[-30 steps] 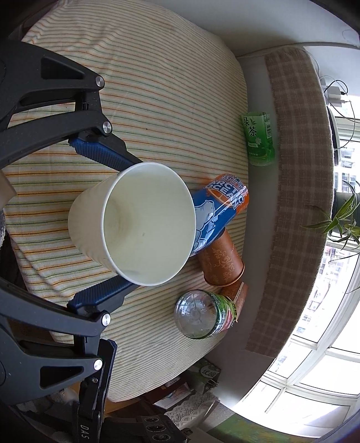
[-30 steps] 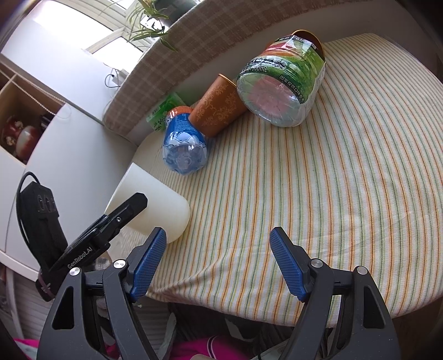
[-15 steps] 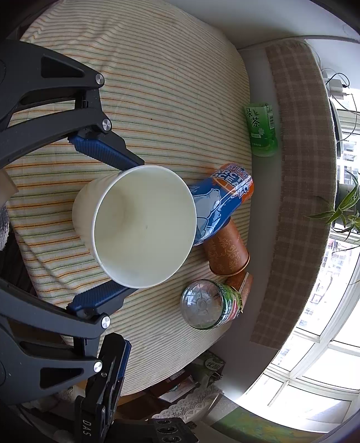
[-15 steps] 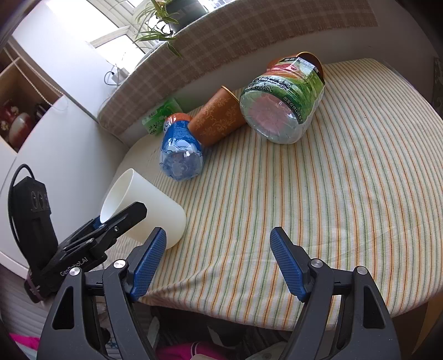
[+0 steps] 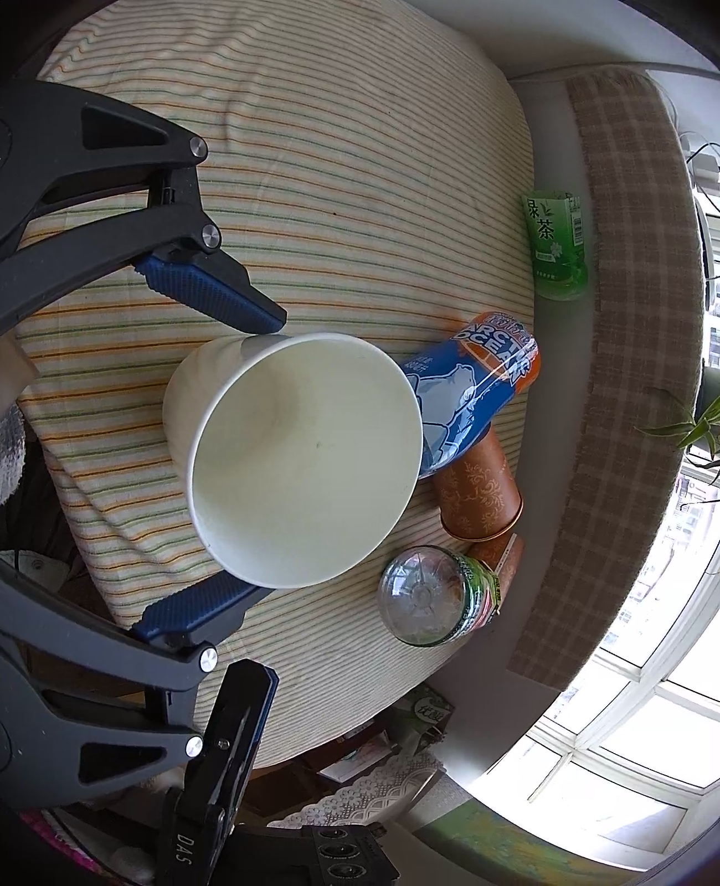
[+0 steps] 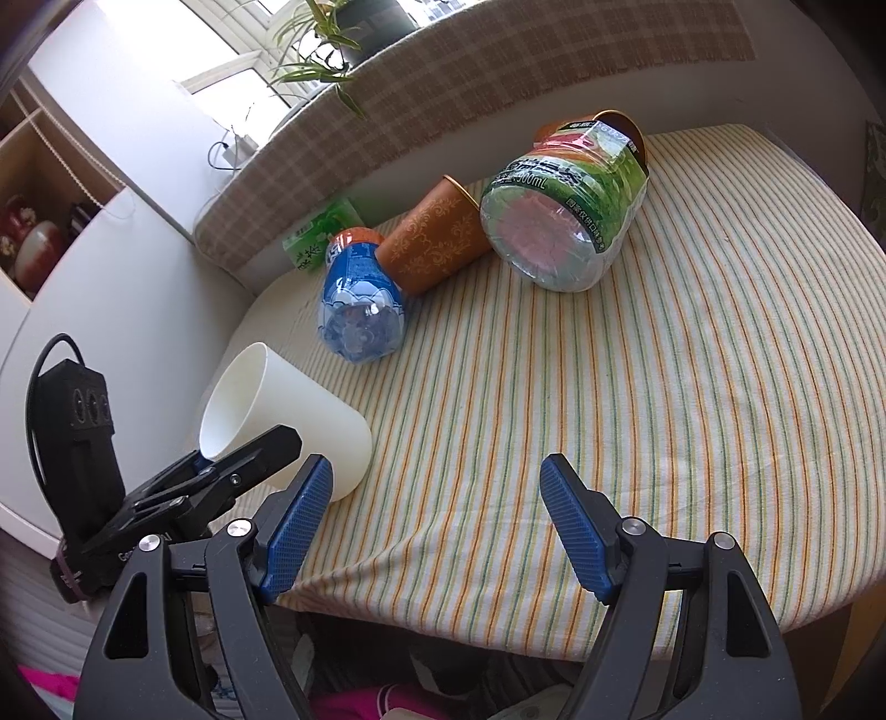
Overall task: Flip cup upright
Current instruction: 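Lower the upright white cup onto the bed with the left gripper, then open the left gripper and withdraw both tools from the cup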
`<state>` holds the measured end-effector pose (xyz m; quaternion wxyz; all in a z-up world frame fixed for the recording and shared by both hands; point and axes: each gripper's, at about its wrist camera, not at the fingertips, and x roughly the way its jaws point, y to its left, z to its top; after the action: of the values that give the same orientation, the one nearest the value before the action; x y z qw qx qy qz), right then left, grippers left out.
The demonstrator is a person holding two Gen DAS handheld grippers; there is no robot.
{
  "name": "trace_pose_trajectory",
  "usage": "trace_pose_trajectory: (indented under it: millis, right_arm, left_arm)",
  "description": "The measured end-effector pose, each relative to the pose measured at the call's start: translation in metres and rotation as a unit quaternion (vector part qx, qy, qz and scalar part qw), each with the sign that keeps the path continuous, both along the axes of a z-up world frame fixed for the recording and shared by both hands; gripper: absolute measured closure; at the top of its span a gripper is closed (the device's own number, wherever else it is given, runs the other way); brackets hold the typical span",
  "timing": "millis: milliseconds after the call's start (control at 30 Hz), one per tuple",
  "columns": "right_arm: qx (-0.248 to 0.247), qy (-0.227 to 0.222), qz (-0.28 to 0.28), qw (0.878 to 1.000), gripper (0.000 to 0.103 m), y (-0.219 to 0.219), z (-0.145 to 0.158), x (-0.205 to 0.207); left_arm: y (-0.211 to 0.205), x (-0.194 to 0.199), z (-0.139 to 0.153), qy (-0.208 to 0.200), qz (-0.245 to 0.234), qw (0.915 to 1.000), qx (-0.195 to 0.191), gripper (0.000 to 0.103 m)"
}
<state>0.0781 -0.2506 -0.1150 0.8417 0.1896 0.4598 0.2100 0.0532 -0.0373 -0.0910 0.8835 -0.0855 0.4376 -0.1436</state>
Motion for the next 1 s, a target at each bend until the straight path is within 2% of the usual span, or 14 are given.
trace_pose_trajectory:
  millis: [300,567,733,867,1000]
  right_arm:
    - [-0.005,-0.004,-0.001,1.0,0.026,0.001,0.001,-0.002]
    - [-0.053,-0.045,-0.009,0.998,0.026,0.007,0.012,-0.01]
    - [-0.101,-0.097,-0.018,0.99,0.026,0.02,0.027,-0.022]
    - [-0.128,-0.143,-0.025,0.981,0.023,0.032,0.039,-0.031]
    - [-0.151,-0.18,-0.033,0.972,0.022,0.042,0.049,-0.038]
  left_arm:
    - [0.0,-0.005,-0.008,0.008,-0.01,0.9999,0.007,0.014]
    - [0.016,-0.02,-0.015,0.011,-0.01,0.9995,0.026,0.014]
    - [0.037,-0.035,-0.007,-0.013,0.013,0.9988,0.045,0.014]
    - [0.055,-0.046,0.007,-0.047,0.051,0.996,0.056,0.014]
    - [0.072,-0.057,0.029,-0.1,0.1,0.988,0.062,0.014]
